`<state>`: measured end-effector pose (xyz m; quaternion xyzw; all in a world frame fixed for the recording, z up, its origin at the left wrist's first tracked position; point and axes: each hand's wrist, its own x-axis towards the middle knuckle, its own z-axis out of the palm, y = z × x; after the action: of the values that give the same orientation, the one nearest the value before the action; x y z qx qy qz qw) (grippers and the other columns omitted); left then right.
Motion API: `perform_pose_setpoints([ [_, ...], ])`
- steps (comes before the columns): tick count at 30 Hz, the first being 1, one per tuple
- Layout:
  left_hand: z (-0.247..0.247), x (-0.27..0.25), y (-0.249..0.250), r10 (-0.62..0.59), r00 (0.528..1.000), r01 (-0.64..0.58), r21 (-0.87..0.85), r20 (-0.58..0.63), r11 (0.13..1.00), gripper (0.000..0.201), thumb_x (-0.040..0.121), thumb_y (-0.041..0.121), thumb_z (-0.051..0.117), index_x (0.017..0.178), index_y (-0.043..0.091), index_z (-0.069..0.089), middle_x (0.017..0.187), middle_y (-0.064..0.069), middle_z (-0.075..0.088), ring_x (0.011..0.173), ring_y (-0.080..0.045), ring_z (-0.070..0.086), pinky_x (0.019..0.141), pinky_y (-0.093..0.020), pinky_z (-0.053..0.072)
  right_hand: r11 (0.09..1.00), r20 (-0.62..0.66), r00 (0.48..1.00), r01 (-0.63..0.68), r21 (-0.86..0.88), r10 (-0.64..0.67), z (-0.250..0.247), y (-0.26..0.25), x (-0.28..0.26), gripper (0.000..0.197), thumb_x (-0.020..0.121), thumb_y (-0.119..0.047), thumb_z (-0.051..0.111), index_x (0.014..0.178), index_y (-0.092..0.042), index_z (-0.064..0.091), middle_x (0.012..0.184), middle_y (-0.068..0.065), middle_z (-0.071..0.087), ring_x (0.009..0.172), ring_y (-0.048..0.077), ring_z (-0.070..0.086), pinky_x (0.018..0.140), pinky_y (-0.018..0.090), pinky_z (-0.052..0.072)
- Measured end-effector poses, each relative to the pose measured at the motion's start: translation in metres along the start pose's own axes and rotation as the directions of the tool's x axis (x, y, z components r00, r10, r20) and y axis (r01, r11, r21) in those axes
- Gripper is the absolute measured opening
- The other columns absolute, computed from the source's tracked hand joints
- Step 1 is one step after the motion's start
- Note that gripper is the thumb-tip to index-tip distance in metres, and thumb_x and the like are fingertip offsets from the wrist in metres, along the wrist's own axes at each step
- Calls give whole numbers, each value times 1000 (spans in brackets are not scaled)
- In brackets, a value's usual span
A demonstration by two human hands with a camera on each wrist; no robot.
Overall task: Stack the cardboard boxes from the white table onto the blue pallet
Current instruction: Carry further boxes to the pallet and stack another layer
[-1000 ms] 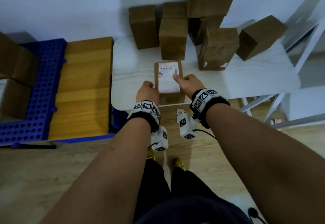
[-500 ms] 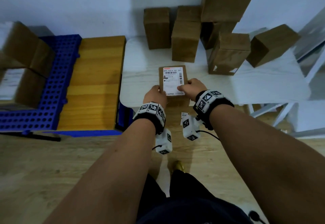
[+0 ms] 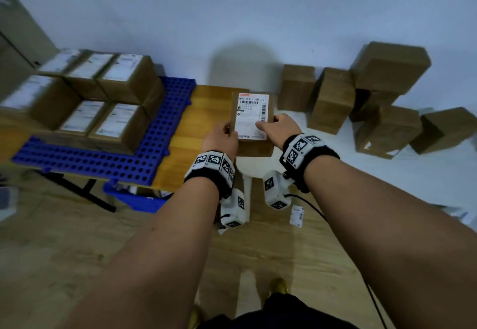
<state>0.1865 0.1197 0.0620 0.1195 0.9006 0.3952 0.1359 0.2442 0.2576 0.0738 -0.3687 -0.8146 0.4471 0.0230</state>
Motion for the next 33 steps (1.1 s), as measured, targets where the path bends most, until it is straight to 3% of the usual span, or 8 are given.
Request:
perform_pose_setpoints([
  [5,-84,-6,-37,37,995,-36,19,-97,999,38,92,21,53,130,24,56,123,0,65,109,-21,61,80,-23,42,996,-7,996,93,6,-93,58,-67,-31,39,87,-39,63,116,-14,55,112,2,65,87,16,61,70,26,48],
  [9,-149,-8,-79,29,987,-23,40,-157,999,38,92,20,53,129,19,56,123,-3,64,109,-23,60,82,-25,43,987,-1,987,161,20,-161,110,-115,-56,34,88,-36,63,115,-16,54,102,-3,60,80,13,57,56,20,42],
  [14,-200,-13,-112,18,981,-11,42,-192,999,36,90,18,51,125,21,59,119,-3,67,105,-24,62,82,-27,46,985,0,986,169,44,-170,160,-150,-76,51,83,-40,65,126,-13,55,118,2,66,98,20,63,82,34,54],
  [15,-241,-13,-142,-11,978,21,45,-209,999,37,90,17,51,125,22,59,118,-3,67,105,-24,62,81,-27,46,980,22,981,191,54,-192,200,-178,-89,54,82,-41,66,126,-13,54,119,2,65,100,21,63,86,36,54],
  [19,-260,-10,-160,-31,974,47,67,-226,997,40,92,17,49,132,21,54,123,-3,64,108,-24,61,80,-26,43,980,72,979,185,80,-190,222,-192,-93,62,81,-40,67,132,-10,48,124,4,62,105,23,61,88,37,53],
  [22,-284,2,-176,-65,968,89,91,-241,992,42,93,18,46,134,21,52,122,-4,64,107,-25,60,76,-28,42,979,112,973,197,59,-203,247,-214,-89,65,85,-37,65,139,-9,40,124,6,59,99,20,58,81,31,50],
  [27,-311,37,-192,-108,957,145,123,-270,982,38,92,19,47,130,20,52,119,-8,64,103,-28,60,73,-29,42,974,180,957,227,14,-225,283,-250,-64,59,87,-34,63,136,-8,43,117,6,61,84,16,52,65,27,42],
  [33,-333,93,-202,-103,964,167,255,-246,952,40,95,20,45,133,12,46,126,-12,59,111,-30,57,77,-30,40,979,236,953,201,-18,-191,316,-283,-25,57,87,-34,64,133,-8,43,122,10,59,104,27,59,81,33,49],
])
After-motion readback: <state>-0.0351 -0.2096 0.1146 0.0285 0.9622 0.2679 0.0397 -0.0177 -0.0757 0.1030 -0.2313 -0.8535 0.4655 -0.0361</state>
